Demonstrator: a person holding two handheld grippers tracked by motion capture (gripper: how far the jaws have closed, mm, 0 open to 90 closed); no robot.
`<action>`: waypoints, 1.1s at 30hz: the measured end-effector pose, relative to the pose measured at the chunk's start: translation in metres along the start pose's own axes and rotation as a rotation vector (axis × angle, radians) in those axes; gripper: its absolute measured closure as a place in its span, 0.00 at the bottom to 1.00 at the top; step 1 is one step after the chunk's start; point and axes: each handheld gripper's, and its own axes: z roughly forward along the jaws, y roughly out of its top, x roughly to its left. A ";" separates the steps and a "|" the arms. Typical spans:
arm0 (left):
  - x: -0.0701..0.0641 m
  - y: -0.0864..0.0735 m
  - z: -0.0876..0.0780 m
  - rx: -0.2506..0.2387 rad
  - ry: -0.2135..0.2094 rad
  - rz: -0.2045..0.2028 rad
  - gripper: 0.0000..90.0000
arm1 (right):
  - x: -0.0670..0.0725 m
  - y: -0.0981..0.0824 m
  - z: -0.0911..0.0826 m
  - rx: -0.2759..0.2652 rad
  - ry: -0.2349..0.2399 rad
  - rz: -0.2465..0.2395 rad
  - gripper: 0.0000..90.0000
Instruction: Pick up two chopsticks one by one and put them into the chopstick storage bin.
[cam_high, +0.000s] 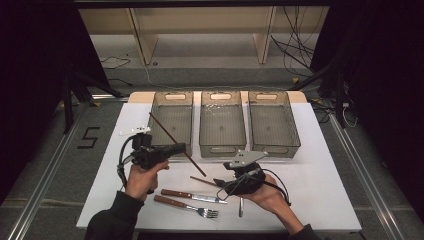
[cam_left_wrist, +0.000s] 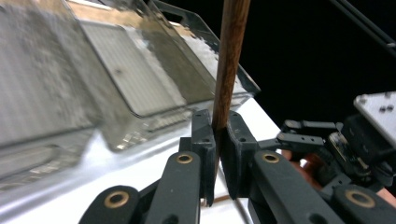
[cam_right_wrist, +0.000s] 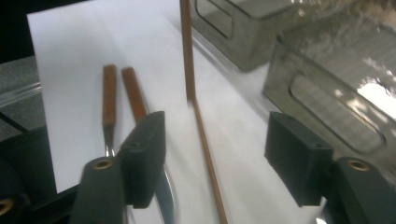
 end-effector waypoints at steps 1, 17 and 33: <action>0.002 0.004 -0.002 0.000 0.005 -0.002 0.93 | -0.002 -0.002 -0.001 0.009 0.001 0.010 0.37; 0.036 0.065 -0.014 0.006 0.077 -0.037 0.93 | -0.017 -0.025 -0.014 0.033 -0.008 0.093 0.31; 0.065 0.092 0.011 0.027 0.204 -0.046 0.93 | -0.016 -0.032 -0.020 0.029 -0.018 0.094 0.30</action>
